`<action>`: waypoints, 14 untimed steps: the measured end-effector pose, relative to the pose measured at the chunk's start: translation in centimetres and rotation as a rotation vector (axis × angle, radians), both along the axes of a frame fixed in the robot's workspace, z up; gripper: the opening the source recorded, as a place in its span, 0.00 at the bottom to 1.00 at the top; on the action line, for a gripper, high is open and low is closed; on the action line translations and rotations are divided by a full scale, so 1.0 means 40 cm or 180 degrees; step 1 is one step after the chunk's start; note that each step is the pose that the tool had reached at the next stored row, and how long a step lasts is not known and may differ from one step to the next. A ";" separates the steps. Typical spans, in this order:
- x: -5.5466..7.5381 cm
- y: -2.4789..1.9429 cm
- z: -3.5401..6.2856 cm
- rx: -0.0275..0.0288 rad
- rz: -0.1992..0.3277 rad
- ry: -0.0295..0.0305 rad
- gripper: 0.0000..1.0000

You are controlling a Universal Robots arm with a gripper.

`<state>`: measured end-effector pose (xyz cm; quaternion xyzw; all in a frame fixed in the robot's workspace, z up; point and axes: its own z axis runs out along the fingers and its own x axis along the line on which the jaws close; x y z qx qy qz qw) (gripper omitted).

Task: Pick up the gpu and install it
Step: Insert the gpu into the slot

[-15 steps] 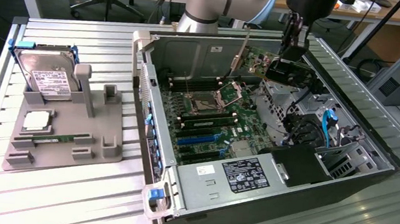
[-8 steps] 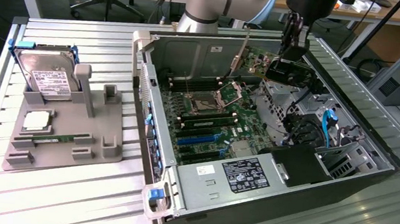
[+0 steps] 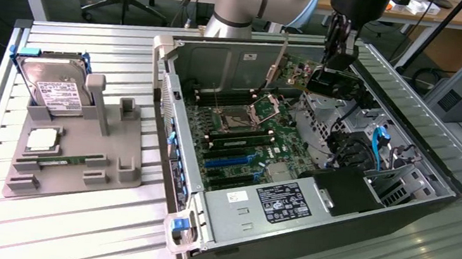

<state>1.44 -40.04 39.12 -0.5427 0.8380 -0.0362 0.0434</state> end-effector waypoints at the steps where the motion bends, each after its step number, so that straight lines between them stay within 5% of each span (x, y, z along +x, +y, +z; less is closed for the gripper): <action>1: 0.000 0.000 0.000 0.0000 0.0008 0.0000 0.27; 14: 0.000 0.000 0.000 0.0000 0.0143 0.0000 0.27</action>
